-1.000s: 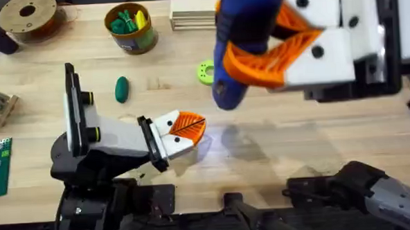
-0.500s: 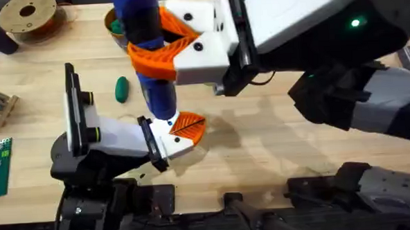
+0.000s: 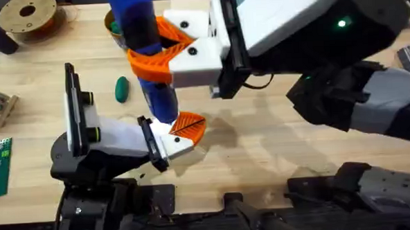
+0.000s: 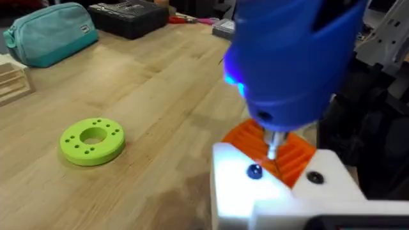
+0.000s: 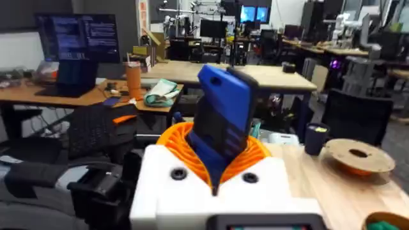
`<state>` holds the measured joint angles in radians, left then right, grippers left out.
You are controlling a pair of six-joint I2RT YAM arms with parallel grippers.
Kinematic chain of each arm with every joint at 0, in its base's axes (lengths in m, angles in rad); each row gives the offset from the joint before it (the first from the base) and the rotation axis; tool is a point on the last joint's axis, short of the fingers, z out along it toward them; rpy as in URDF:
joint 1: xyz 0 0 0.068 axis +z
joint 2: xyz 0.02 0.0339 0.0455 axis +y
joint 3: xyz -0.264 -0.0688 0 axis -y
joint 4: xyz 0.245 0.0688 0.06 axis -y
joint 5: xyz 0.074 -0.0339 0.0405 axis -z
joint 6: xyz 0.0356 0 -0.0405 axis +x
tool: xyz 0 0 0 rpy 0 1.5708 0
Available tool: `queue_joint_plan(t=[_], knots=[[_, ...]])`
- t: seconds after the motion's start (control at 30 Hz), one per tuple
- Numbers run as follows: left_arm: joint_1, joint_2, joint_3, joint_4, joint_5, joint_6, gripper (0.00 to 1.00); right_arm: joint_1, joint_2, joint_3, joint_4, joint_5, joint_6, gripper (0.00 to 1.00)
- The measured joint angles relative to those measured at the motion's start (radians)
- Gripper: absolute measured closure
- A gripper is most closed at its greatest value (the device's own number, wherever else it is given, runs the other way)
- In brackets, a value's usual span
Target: Pick up the gripper from the table and insert it into the empty holder that is missing its gripper. Then pick up a screw, insert it into the mounting hole, and use the screwdriver to tighten it. Finally, clean up the table by picking up the vegetable and placing it into the bucket.
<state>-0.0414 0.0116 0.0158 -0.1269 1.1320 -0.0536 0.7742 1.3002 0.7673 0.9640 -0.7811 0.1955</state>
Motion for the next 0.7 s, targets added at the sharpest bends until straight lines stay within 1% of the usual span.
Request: queue_joint_plan(t=[0.3, 0.7], knots=[[0.0, 0.0, 0.0, 0.0, 0.0, 0.0, 0.997, 0.0, 0.0, 0.0, -0.007, 0.003, -0.068, 0.994], [0.0, 0.0, 0.0, 0.0, 0.0, 0.0, 0.997, 0.0, 0.0, 0.0, -0.007, 0.003, -0.073, 0.994]])
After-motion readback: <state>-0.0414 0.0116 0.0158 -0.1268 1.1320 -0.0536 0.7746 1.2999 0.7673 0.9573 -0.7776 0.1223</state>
